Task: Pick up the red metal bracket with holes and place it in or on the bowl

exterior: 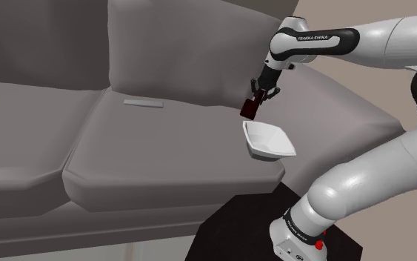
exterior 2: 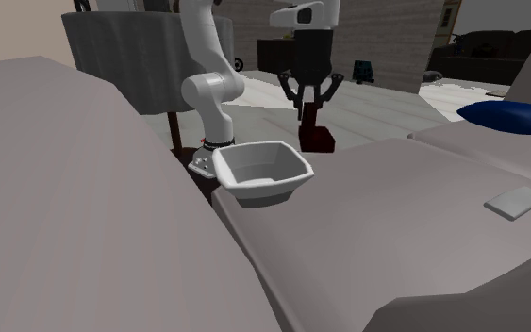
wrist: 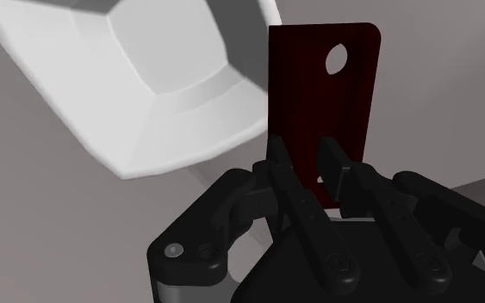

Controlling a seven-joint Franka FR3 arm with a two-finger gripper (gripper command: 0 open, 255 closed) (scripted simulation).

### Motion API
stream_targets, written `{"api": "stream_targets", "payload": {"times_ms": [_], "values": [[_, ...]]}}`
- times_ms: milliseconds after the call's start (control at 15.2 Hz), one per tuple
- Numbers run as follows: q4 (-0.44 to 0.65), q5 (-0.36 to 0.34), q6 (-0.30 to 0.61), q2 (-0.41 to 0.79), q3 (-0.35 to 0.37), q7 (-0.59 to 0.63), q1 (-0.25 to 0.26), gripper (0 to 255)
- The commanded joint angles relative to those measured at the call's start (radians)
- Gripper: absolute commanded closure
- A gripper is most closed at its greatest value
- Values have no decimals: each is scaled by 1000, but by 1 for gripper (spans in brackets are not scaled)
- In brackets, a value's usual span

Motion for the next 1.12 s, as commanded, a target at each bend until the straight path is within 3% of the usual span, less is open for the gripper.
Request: {"api": "stream_targets", "payload": {"times_ms": [0,594,1056], "values": [[-72,-19,-3,-77,-8,-11,-14,255],[-286,-111,-90,-387,-61,-97,-105,255],[-372,-123,8,-375,-75,-94,-110,255]]}}
